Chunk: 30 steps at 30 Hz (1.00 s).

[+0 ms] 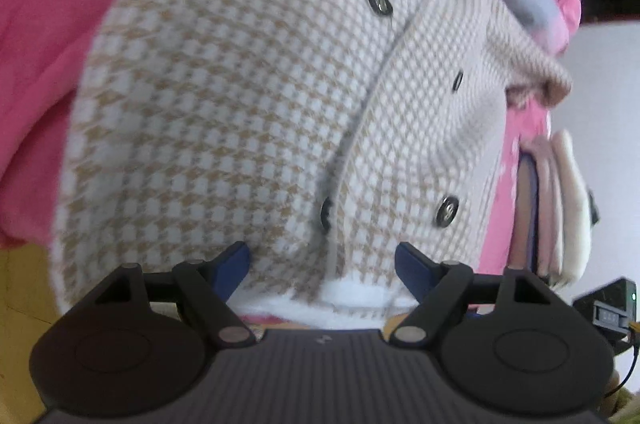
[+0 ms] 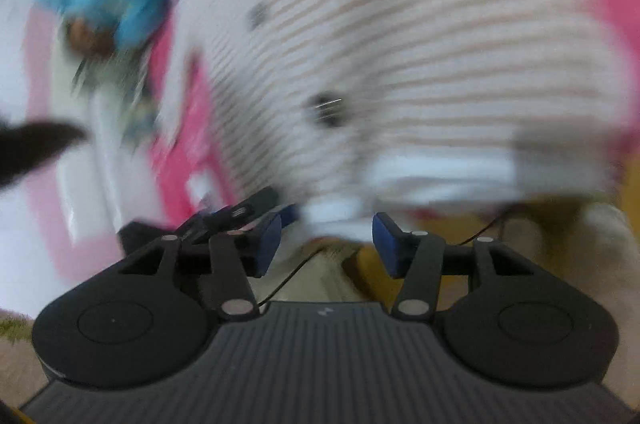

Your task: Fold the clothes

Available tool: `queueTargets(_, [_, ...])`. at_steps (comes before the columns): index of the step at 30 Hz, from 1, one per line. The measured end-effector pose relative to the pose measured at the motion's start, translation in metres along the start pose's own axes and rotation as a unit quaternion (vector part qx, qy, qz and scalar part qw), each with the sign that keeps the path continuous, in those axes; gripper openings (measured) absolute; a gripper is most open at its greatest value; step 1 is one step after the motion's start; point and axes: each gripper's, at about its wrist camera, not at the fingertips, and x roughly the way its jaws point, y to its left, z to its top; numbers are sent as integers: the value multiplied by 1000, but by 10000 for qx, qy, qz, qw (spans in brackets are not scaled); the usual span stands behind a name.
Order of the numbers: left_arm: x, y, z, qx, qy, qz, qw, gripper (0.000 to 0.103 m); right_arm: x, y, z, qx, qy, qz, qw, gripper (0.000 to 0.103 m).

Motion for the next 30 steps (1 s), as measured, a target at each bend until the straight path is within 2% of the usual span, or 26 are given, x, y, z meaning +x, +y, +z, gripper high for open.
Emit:
queueTargets(3, [9,-8,5,239,118,196,9995,78,-31,-43,-9,877,-775,-303,9927,50])
queueTargets(5, [11,-13,7,344,141,333,9988,72,-39,-68,-16,1567,-1234,-206,9797,50])
queueTargets(7, [14,-19,8,455,169,474,9977,68,-45,-91,-23,2187,-1645,-100,9618,50])
queueTargets(9, [14,-25,9,565,166,596,9965,62,-43,-99,-30,2454,-1844,0,9517,50])
queueTargets(11, [11,-29,10,611,75,618,9962,61,-43,-93,-34,2313,-1921,-112,9537,50])
queueTargets(14, [7,-36,12,681,-62,652,9955,61,-52,-65,-28,1459,-2015,-533,9671,50])
queueTargets(16, [5,-40,13,728,-153,674,9949,61,-62,-38,-17,661,-2128,-733,9721,50])
queueTargets(19, [1,-46,15,798,-290,708,9939,61,-72,15,8,-610,-2359,-830,9663,50])
queueTargets(23, [-2,-54,16,864,-453,783,9922,61,-62,87,62,-2106,-2491,-803,9419,50])
queueTargets(26, [5,-57,11,817,-502,949,9909,61,-30,142,117,-3020,-2523,-998,9139,49])
queueTargets(28, [10,-60,8,787,-535,1060,9898,61,-1,175,153,-3603,-2569,-1275,8877,49])
queueTargets(30, [15,-62,6,756,-568,1170,9886,61,30,203,188,-4164,-2614,-1609,8558,49])
